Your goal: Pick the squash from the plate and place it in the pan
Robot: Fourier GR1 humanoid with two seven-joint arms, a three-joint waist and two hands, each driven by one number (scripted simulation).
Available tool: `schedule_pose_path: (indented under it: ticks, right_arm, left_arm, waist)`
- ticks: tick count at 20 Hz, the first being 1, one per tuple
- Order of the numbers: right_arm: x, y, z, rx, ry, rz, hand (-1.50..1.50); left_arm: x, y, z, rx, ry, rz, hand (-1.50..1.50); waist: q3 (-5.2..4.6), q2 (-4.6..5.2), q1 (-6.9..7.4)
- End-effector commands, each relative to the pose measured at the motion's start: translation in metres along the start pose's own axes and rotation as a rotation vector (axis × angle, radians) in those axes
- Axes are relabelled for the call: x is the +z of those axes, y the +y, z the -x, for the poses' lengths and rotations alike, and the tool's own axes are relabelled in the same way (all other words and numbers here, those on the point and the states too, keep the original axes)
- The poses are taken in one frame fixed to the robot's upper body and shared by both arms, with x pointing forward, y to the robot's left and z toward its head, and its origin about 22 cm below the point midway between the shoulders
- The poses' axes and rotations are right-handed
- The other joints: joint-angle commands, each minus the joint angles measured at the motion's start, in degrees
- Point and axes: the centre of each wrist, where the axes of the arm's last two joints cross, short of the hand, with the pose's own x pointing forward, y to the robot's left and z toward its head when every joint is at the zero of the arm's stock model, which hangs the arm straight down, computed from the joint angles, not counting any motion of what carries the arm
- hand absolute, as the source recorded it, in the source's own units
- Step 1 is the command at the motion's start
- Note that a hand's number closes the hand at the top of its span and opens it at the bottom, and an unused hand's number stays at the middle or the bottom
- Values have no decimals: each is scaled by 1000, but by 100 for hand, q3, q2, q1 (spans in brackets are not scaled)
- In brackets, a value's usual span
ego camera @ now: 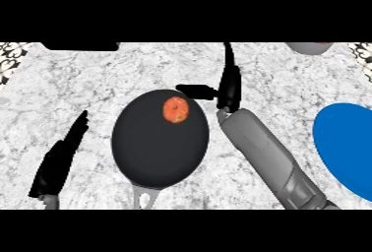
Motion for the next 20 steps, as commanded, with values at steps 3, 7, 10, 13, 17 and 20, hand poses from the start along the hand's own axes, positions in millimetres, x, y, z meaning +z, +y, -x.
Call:
schedule_pose_path:
  ticks: [3,7,10,13,17,20]
  right_arm:
    - [3,-61,29,4,-76,2,-150]
    - [-9,-128,58,42,-69,47,-150]
    - [4,-169,66,46,-79,28,-150]
    - [1,-194,60,66,-96,6,-150]
    - [18,-253,73,41,-90,20,-150]
    - [14,-260,80,29,-88,-15,-150]
  left_arm:
    - [7,-13,-1,12,3,-34,0]
    - [21,-4,3,10,26,-34,0]
    - [2,2,-2,11,41,-22,0]
    - [2,-18,26,21,27,-27,0]
    - [8,0,5,24,20,-34,0]
    - [0,-3,12,5,18,-52,0]
  waist:
    - [-4,-57,-210]
    - [-3,-49,-174]
    - [-4,-51,-243]
    - [-7,-36,-196]
    - [-4,-46,-205]
    - [-5,-34,-168]
